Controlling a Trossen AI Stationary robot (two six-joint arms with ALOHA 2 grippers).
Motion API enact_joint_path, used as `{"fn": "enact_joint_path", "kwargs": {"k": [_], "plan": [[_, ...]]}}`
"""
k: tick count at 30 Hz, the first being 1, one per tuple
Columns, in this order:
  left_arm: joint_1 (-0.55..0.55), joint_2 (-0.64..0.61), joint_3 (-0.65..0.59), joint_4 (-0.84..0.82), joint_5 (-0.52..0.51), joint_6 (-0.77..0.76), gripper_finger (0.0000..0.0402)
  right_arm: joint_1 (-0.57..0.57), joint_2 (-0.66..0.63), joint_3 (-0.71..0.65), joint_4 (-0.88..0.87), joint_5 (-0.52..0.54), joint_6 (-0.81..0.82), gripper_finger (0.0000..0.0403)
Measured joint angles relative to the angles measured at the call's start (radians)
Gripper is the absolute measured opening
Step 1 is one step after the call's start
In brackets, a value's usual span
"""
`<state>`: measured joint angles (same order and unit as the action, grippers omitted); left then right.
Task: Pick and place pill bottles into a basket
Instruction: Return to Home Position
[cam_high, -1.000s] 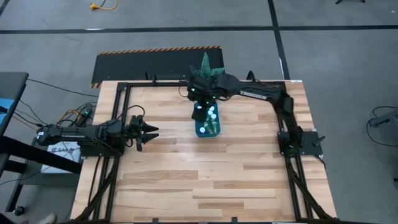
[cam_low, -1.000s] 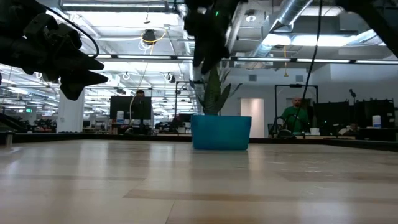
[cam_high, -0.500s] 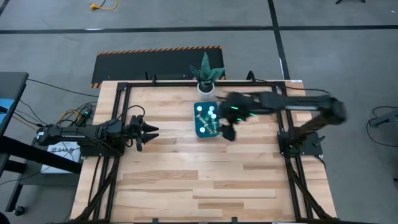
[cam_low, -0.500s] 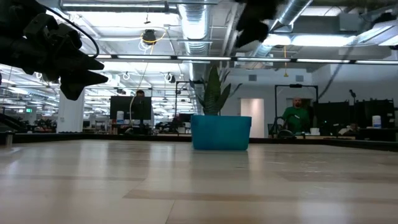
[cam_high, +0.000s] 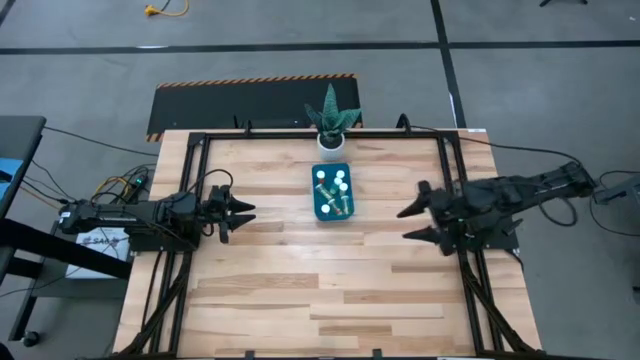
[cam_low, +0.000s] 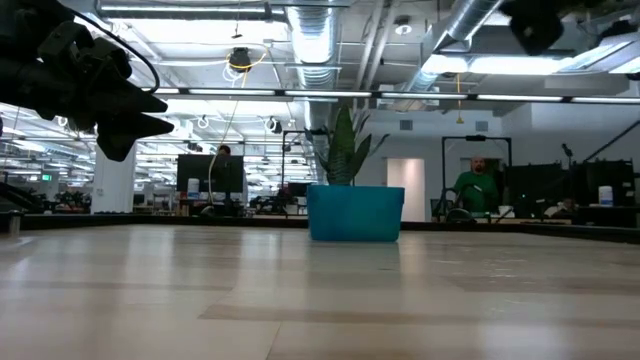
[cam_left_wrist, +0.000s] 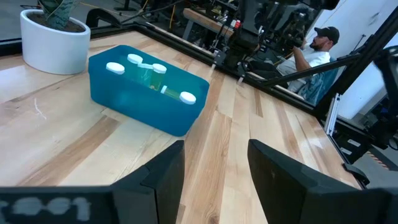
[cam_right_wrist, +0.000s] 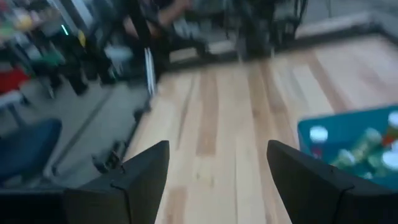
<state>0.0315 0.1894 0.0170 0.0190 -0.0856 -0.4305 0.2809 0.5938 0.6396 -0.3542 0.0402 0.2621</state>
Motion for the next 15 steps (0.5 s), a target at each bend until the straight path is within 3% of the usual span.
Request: {"fn": "enact_joint_path", "kwargs": {"k": [7, 15], "plan": [[0.0, 0.0, 0.0, 0.0, 0.0, 0.0, 0.0165, 0.173, -0.226, -0.154, 0.167, 0.133, -0.019, 0.0265], [0.0, 0.0, 0.0, 0.0, 0.0, 0.0, 0.0165, 0.29, -0.43, -0.331, 0.338, 0.142, -0.095, 0.0265]]}}
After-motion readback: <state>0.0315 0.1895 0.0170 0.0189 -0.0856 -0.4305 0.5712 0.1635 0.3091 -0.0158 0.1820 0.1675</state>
